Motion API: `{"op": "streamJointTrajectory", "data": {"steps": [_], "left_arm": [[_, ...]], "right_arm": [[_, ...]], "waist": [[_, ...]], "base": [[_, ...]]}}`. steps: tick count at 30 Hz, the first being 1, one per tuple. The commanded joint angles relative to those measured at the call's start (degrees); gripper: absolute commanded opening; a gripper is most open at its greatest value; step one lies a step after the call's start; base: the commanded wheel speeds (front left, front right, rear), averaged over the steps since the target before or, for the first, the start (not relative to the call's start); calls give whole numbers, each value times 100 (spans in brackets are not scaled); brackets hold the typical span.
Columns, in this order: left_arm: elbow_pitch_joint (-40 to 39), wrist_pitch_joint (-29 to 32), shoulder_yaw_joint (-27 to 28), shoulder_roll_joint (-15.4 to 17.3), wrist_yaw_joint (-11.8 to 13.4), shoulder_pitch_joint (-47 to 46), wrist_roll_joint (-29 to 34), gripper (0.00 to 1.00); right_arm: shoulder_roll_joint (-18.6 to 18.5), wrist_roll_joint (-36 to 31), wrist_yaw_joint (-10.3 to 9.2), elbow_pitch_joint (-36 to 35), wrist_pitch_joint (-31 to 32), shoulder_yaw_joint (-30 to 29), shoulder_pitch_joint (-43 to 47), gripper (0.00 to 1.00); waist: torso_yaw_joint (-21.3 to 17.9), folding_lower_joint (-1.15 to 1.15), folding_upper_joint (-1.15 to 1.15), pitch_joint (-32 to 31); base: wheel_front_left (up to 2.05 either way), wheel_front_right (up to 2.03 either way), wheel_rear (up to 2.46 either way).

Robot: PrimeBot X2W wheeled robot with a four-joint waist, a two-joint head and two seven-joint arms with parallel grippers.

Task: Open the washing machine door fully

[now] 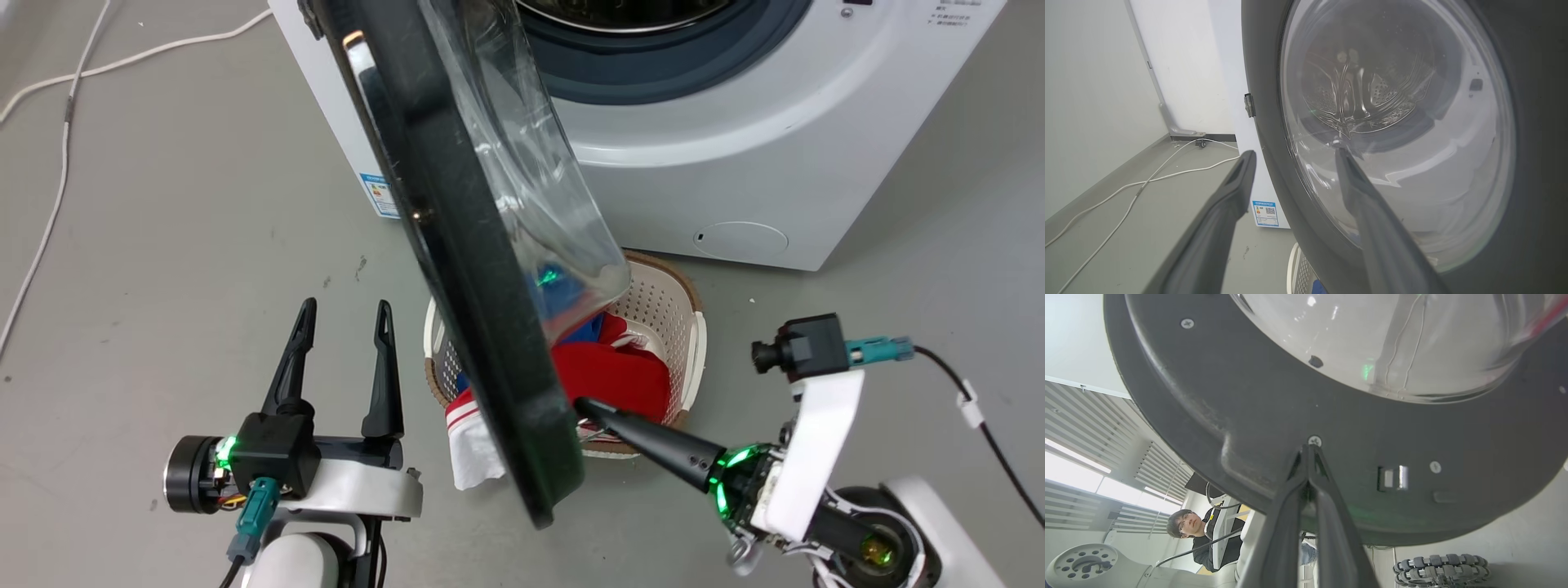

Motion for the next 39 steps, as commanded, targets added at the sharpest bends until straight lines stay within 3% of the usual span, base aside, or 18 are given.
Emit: {"op": "streamJointTrajectory", "data": {"steps": [1,8,13,14,15,16,23,30,34,39], "left_arm": [[17,-16,-14,0,-19,50,18,100],[51,-16,-28,1,-14,128,34,100],[91,-16,0,0,-38,248,82,100],[92,-16,10,0,-42,279,99,100],[99,-16,18,0,-52,316,109,100],[105,-16,29,1,-63,354,116,100],[122,-16,110,1,-126,568,174,100],[128,-16,190,1,-158,793,207,100],[118,-16,228,0,-166,915,214,100],[115,-16,289,0,-177,1012,230,100]], "right_arm": [[81,45,17,25,17,112,104,0],[177,-50,17,249,-117,289,130,0],[150,-170,17,370,-569,168,235,3],[131,-206,17,368,-695,116,256,23],[113,-240,17,359,-819,74,280,79],[90,-271,17,333,-937,42,319,100],[-135,-874,17,106,-2359,-345,557,100],[-454,-2446,17,487,-4630,-736,735,100],[-280,-3462,16,689,-4933,-1363,845,100],[367,-5289,16,179,-4939,-2526,1105,100]], "waist": [[20,1,0,-36],[44,1,0,-172],[8,1,0,-366],[-7,1,0,-408],[-24,1,0,-451],[-42,1,0,-497],[-179,1,0,-798],[-297,1,0,-1094],[-368,1,0,-1225],[-428,1,0,-1314]], "base": [[0,0,0],[0,0,0],[0,0,0],[0,0,0],[0,0,0],[0,0,0],[0,0,0],[0,0,0],[0,0,0],[0,0,0]]}}
